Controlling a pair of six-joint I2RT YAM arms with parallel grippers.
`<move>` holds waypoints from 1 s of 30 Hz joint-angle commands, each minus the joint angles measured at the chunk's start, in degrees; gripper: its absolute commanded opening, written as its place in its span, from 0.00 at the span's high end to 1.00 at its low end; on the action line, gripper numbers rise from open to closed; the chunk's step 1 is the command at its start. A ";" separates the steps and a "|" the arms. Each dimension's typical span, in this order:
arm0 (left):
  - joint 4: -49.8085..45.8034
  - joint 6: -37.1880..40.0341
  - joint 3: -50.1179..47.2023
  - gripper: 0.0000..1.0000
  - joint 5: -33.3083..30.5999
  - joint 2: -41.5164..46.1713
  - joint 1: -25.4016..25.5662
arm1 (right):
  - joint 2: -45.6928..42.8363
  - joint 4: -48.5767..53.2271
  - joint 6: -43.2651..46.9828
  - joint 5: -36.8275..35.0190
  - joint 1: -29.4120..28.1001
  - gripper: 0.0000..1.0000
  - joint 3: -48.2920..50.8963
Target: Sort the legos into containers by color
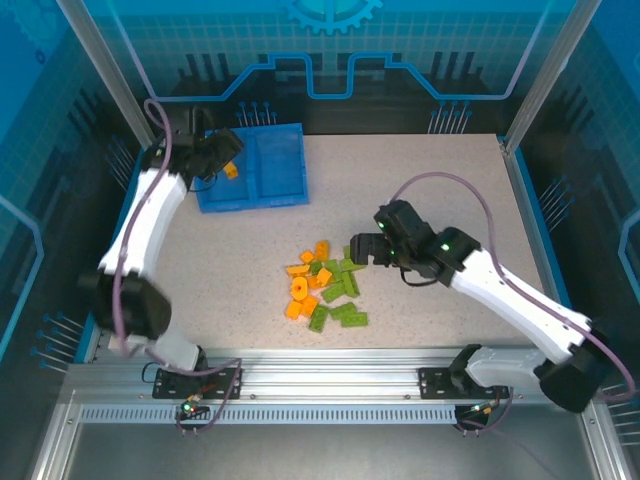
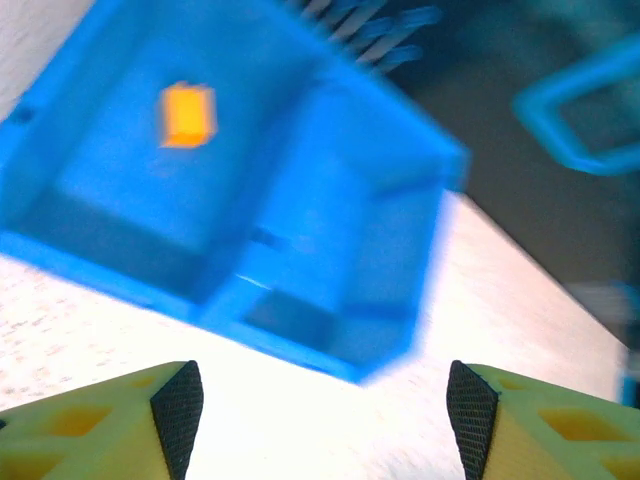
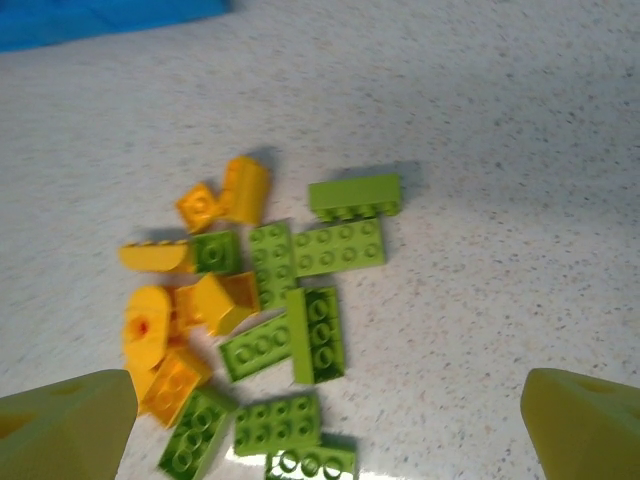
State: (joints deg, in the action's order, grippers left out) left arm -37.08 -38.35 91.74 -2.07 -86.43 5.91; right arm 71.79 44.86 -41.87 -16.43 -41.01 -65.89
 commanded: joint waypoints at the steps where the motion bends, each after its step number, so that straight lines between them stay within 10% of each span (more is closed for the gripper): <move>1: 3.37 12.34 -8.26 0.31 -0.08 9.65 7.59 | 6.75 -0.71 -2.90 0.91 3.85 0.00 -3.40; 13: 2.22 55.32 -38.17 0.01 19.61 38.44 20.80 | 34.41 1.47 -20.02 11.39 9.74 0.19 -16.48; 30: 6.01 70.45 -50.51 0.01 24.65 43.62 21.26 | 45.91 0.95 -20.97 11.48 10.65 0.56 -19.85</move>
State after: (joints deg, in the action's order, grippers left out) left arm -33.85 29.47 42.11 20.45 -43.55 26.85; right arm 115.15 44.36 -62.76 -4.62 -31.05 -85.65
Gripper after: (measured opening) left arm 0.986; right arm 0.443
